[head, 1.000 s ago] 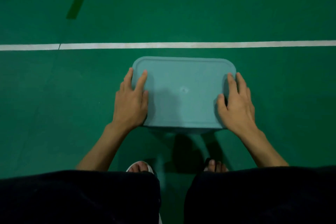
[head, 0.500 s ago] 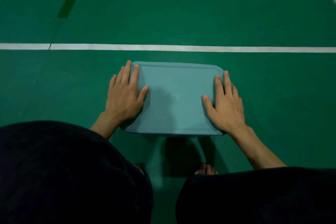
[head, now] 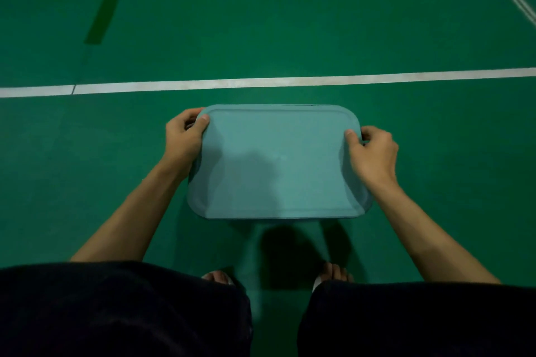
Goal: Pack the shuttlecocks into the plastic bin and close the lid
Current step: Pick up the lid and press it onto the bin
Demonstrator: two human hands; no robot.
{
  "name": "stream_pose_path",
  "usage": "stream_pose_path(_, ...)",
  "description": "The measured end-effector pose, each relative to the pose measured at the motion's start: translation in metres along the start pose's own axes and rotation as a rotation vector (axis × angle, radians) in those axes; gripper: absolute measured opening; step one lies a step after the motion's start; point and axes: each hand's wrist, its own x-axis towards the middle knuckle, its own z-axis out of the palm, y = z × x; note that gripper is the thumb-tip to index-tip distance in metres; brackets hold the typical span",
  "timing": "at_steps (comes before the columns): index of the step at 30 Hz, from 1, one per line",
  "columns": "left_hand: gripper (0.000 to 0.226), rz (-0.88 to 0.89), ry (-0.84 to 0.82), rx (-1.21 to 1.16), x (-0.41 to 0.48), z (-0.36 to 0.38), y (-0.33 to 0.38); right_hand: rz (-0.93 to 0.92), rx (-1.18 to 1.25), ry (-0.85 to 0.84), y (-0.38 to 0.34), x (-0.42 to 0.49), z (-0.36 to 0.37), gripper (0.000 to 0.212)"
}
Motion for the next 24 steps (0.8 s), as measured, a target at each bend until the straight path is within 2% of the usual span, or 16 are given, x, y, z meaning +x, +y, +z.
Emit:
stream_pose_path(6, 0.021, -0.039, 0.005, -0.151, 0.005, -0.002, -0.005, -0.02, -0.029, 0.083, -0.009, 0.007, -0.001, 0.031)
stream_pose_path(11, 0.019, 0.021, 0.009, -0.068, 0.014, 0.005, -0.003, 0.091, 0.054, 0.06, -0.006, 0.012, 0.003, 0.028)
stream_pose_path(16, 0.02, 0.164, 0.03, 0.172, 0.009, 0.003, -0.007, 0.019, -0.002, 0.063, 0.0, 0.006, 0.005, 0.032)
stream_pose_path(17, 0.022, 0.219, 0.048, 0.267, 0.007, 0.003, -0.008, -0.025, -0.06, 0.067, 0.001, 0.004, 0.007, 0.033)
stream_pose_path(19, 0.027, 0.31, 0.073, 0.443, 0.004, 0.004, -0.01, -0.151, -0.189, 0.043, 0.0, -0.001, 0.012, 0.047)
stream_pose_path(21, 0.028, 0.338, 0.062, 0.571, 0.006, 0.007, -0.007, -0.32, -0.308, -0.025, -0.004, -0.005, 0.016, 0.06)
stream_pose_path(24, 0.025, 0.328, -0.01, 0.74, 0.022, 0.008, -0.003, -0.394, -0.361, -0.128, -0.007, 0.003, 0.017, 0.059)
